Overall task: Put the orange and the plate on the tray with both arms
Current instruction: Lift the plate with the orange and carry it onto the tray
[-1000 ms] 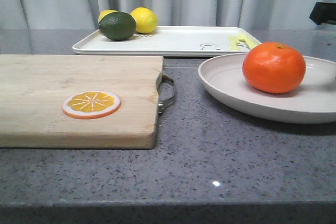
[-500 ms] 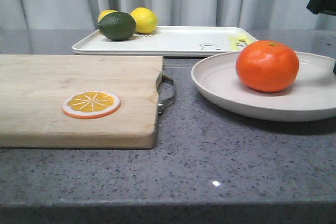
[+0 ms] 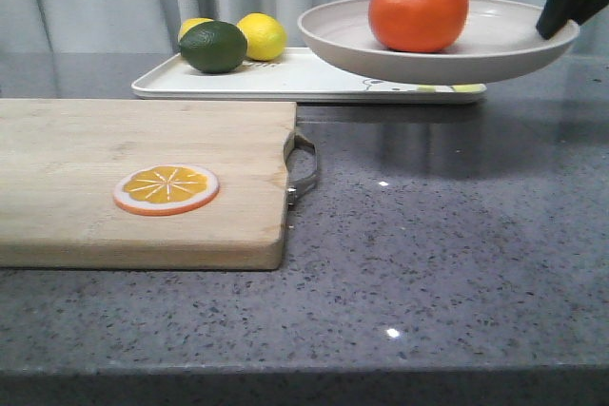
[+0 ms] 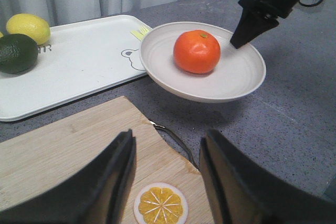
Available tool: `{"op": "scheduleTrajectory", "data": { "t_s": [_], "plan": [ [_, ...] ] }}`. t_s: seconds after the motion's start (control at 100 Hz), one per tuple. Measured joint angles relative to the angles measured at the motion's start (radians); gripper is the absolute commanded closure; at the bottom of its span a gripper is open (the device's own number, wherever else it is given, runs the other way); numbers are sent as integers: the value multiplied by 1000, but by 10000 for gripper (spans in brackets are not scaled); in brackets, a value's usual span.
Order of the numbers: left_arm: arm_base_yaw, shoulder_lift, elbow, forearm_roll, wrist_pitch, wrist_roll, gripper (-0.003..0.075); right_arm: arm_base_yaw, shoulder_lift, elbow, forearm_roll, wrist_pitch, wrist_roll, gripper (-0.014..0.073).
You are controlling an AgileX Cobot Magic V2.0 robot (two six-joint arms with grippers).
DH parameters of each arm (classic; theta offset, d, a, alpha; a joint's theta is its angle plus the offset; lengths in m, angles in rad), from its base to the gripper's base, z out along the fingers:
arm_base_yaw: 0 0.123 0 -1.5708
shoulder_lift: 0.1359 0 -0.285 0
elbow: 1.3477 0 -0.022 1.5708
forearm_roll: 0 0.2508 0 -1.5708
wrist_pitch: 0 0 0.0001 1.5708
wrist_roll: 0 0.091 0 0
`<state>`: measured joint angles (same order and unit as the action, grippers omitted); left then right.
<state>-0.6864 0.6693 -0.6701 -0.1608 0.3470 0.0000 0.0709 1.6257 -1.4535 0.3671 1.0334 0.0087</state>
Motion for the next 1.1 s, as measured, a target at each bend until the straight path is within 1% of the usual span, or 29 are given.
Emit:
{"op": "scheduleTrajectory", "data": {
  "t_s": [0.15, 0.29, 0.55, 0.69, 0.9, 1.1],
  "plan": [
    [0, 0, 0, 0, 0, 0, 439, 0, 101, -124, 42, 19, -9, 651],
    [0, 0, 0, 0, 0, 0, 439, 7, 207, -279, 52, 53, -9, 651],
    [0, 0, 0, 0, 0, 0, 439, 33, 457, -662, 55, 150, -9, 651],
    [0, 0, 0, 0, 0, 0, 440, 37, 587, -830, 55, 195, -2, 651],
    [2, 2, 0, 0, 0, 0, 439, 37, 704, -976, 55, 201, 0, 651],
    [2, 2, 0, 0, 0, 0, 439, 37, 735, -996, 55, 169, 3, 651]
  ]
}}
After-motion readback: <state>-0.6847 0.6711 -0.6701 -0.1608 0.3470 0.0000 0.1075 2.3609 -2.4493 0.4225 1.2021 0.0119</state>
